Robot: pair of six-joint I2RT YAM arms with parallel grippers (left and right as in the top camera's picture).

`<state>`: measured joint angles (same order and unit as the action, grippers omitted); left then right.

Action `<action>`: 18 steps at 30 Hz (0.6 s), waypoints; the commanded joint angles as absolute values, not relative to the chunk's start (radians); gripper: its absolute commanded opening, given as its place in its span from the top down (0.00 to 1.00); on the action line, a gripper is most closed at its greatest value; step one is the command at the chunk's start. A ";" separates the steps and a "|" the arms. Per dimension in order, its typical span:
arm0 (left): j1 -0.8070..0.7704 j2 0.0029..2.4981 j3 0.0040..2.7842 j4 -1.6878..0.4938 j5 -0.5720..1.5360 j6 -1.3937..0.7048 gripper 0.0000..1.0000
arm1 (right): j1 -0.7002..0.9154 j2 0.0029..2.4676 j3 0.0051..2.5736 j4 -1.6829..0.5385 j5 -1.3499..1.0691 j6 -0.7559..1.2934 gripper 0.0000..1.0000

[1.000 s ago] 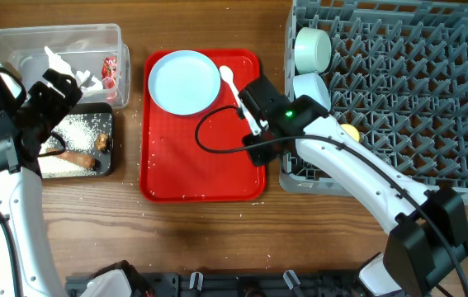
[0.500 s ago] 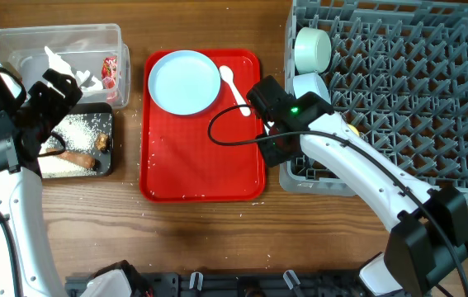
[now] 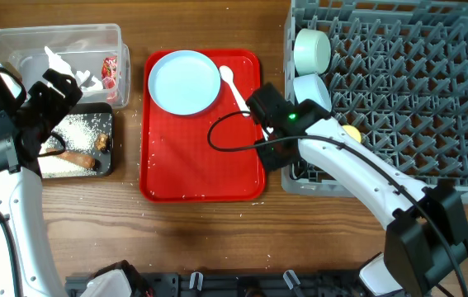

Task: Sort waste into correct bins and load items into the dishwasher rack
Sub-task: 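Move the right gripper to the light-blue plate and grasp its edge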

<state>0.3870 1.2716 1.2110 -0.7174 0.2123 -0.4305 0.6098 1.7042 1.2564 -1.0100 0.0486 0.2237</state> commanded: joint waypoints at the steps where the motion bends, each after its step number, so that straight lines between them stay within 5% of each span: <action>1: 0.385 1.273 1.222 -0.715 0.227 -0.415 0.00 | 0.601 1.711 1.239 -1.015 0.090 0.236 0.60; 7: 0.385 1.273 1.222 -0.715 0.227 -0.415 0.00 | 0.602 1.711 1.336 -0.958 0.074 0.209 0.55; 11: 0.385 1.273 1.222 -0.715 0.227 -0.415 0.00 | 0.602 1.720 1.385 -0.632 -0.012 0.241 0.14; 18: 0.385 1.273 1.222 -0.715 0.228 -0.415 0.00 | 0.605 1.953 1.386 -0.178 0.071 0.567 0.38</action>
<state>0.3870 1.2728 1.2110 -0.7170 0.2150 -0.4305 0.6048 1.8282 1.3853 -0.2237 0.0326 0.3836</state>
